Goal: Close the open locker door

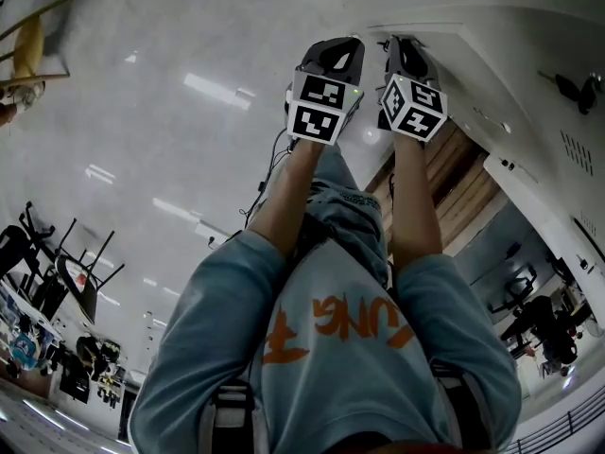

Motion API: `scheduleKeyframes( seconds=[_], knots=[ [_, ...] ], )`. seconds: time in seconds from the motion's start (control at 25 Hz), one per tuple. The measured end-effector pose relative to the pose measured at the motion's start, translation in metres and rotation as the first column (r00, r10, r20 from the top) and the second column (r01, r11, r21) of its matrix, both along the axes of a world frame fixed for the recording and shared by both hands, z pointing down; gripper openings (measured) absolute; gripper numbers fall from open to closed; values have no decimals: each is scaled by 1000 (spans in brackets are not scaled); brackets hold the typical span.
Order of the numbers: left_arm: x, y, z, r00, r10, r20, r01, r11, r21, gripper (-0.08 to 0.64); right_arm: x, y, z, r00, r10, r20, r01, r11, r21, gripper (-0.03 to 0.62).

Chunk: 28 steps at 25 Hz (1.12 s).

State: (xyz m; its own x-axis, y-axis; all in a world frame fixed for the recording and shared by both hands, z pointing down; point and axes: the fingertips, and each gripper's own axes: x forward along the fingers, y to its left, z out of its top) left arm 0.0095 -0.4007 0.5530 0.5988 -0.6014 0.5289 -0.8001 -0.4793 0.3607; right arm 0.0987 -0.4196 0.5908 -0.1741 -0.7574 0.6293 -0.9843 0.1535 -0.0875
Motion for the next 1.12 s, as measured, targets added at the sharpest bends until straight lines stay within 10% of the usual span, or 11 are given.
scheduleKeyframes(
  seconds=[0.72, 1.12],
  knots=[
    [14, 19, -20, 1000, 19, -3, -19, 1000, 21, 21, 20, 3, -12, 985, 149, 88, -146, 988, -41, 49],
    [20, 59, -63, 998, 50, -26, -46, 993, 111, 21, 33, 66, -79, 965, 182, 186, -206, 971, 118, 48]
  ],
)
